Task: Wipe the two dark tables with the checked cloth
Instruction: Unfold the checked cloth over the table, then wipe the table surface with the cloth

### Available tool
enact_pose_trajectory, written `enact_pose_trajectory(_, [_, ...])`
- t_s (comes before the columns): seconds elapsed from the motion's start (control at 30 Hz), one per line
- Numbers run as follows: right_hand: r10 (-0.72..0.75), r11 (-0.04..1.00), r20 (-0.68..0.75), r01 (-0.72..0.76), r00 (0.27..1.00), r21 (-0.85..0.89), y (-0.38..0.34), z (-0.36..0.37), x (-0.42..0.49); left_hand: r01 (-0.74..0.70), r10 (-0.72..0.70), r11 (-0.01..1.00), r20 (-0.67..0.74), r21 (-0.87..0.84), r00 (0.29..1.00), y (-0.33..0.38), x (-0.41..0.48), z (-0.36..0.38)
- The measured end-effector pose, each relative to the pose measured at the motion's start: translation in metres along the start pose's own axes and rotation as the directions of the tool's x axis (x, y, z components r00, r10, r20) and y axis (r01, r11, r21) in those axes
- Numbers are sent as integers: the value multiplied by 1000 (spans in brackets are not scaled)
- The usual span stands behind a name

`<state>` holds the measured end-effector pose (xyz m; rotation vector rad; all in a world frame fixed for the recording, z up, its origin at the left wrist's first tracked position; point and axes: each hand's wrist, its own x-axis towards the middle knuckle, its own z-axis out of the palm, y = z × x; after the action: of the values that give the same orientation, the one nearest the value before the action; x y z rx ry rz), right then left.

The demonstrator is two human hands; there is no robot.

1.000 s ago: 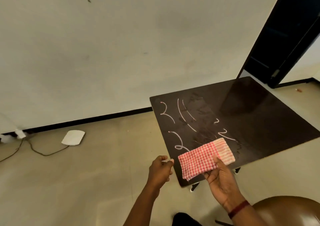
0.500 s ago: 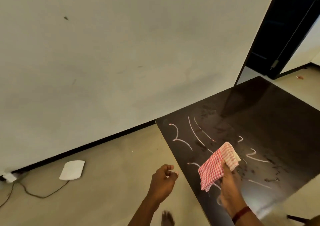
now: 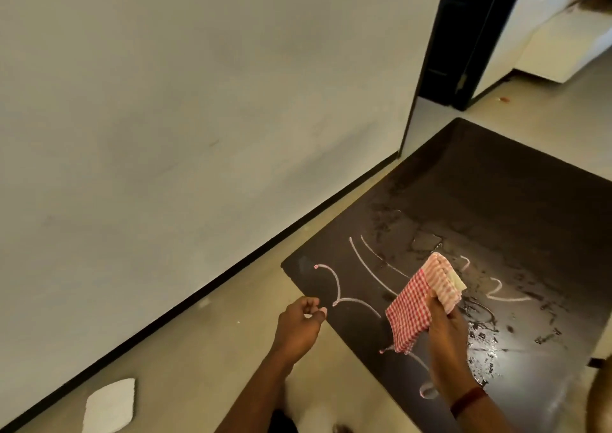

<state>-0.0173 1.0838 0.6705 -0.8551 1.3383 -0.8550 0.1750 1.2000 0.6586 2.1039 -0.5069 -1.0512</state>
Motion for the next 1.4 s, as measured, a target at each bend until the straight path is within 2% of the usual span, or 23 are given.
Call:
enact_pose_trajectory(0.27, [-25, 999, -208, 32, 978, 31, -6, 58, 29, -102, 54, 969, 211, 224, 976, 11, 121, -26])
enact_pose_trajectory(0.37, [-18, 998, -293, 34, 956, 50, -18, 81, 40, -167, 80, 904, 230, 394, 970, 10, 153, -32])
enact_pose_trajectory(0.47, [-50, 999, -352, 55, 935, 4, -28, 94, 54, -243, 110, 847, 290, 473, 951, 6, 173, -32])
enact_pose_trajectory(0.63, [-127, 991, -374, 104, 919, -81, -46, 109, 89, -359, 146, 701, 369, 616, 918, 2, 204, -23])
enact_pose_trajectory(0.8, [-236, 958, -350, 156, 906, -242, -65, 112, 139, -432, 173, 613, 421, 662, 890, -4, 214, -18])
enact_pose_trajectory(0.97, [-372, 866, -277, 223, 886, -448, -78, 107, 198, -458, 228, 584, 406, 670, 885, 5, 223, -12])
enact_pose_trajectory(1.07, [-423, 819, -241, 255, 873, -514, -82, 105, 229, -495, 272, 581, 419, 646, 866, 22, 234, -4])
enact_pose_trajectory(1.13, [-447, 818, -264, 271, 855, -507, -85, 107, 248, -524, 295, 576, 438, 627, 849, 30, 242, 2])
enact_pose_trajectory(1.23, [-465, 823, -393, 223, 794, -522, -93, 113, 267, -550, 287, 544, 476, 634, 831, 36, 251, 11])
enact_pose_trajectory(1.3, [-549, 738, -388, 211, 740, -641, -93, 120, 277, -542, 254, 518, 486, 662, 836, 39, 257, 17])
enact_pose_trajectory(1.33, [-613, 644, -290, 252, 735, -722, -88, 124, 284, -535, 237, 499, 487, 682, 841, 41, 260, 19])
enact_pose_trajectory(1.37, [-644, 516, -131, 302, 754, -802, -79, 127, 292, -530, 226, 475, 484, 703, 845, 42, 263, 20])
enact_pose_trajectory(1.4, [-608, 372, 57, 346, 792, -861, -67, 129, 300, -523, 215, 450, 480, 724, 850, 43, 264, 20])
